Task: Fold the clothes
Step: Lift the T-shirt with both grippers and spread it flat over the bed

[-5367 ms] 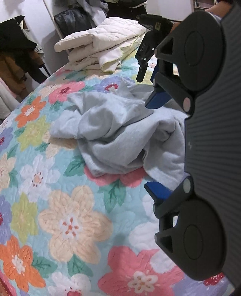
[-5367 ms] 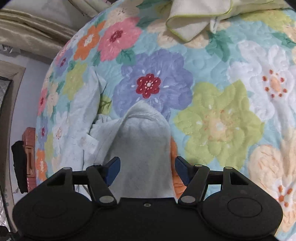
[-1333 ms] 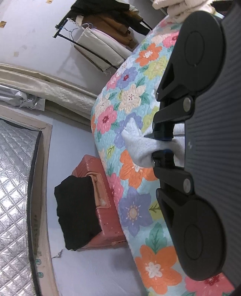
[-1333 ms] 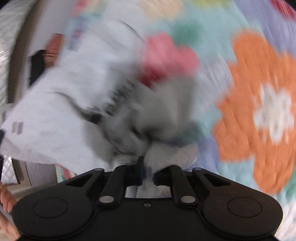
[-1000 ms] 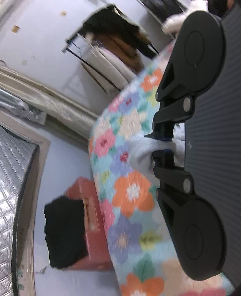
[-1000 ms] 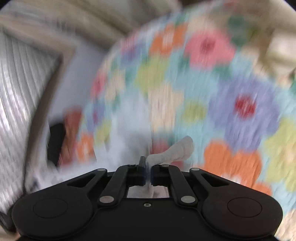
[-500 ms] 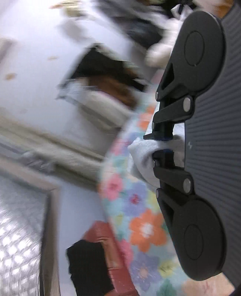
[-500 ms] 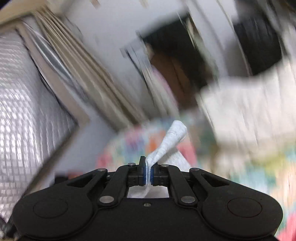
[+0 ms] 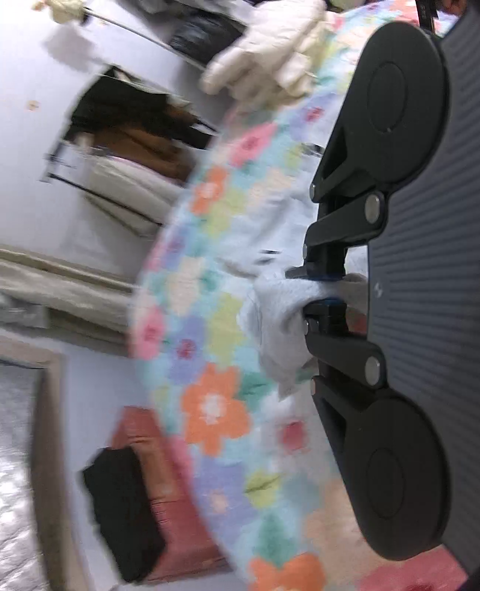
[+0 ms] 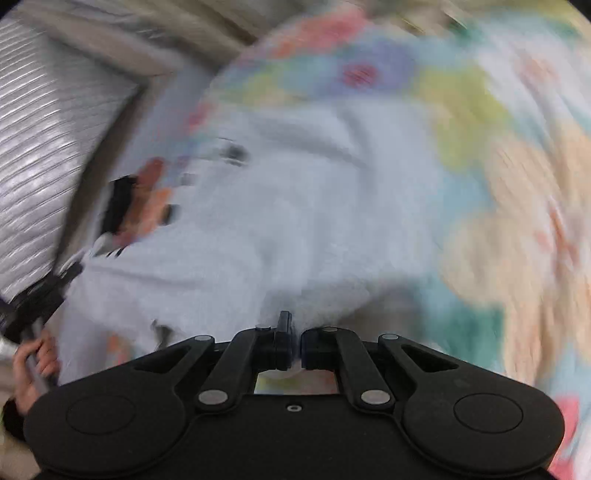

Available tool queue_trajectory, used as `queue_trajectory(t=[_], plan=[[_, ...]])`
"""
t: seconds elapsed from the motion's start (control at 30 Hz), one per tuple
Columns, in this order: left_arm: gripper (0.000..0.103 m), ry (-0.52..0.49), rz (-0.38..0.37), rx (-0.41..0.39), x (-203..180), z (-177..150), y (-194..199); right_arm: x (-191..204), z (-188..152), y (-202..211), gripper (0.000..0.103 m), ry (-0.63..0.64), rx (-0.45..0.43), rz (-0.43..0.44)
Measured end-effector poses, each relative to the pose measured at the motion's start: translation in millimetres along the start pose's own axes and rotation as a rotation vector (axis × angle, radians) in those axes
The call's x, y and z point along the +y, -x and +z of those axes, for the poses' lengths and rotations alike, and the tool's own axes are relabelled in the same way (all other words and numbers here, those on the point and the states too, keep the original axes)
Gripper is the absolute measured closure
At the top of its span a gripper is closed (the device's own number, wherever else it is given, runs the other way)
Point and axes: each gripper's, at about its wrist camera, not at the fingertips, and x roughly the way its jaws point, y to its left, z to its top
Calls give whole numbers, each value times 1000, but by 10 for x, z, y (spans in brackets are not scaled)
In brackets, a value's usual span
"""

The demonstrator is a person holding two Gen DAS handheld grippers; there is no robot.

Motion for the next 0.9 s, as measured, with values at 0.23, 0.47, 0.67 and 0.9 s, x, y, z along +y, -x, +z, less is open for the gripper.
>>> queue_trajectory(t=[0.23, 0.47, 0.67, 0.9], plan=[[95, 10, 127, 115, 264, -4, 180, 509, 141, -38, 96, 239, 256, 132], [95, 76, 246, 358, 751, -696, -407, 298, -494, -632, 96, 223, 471, 50], [94, 58, 274, 377, 831, -873, -380, 354, -405, -631, 95, 278, 519, 73], [90, 64, 364, 341, 945, -808, -304, 388, -304, -437, 95, 293, 443, 153]])
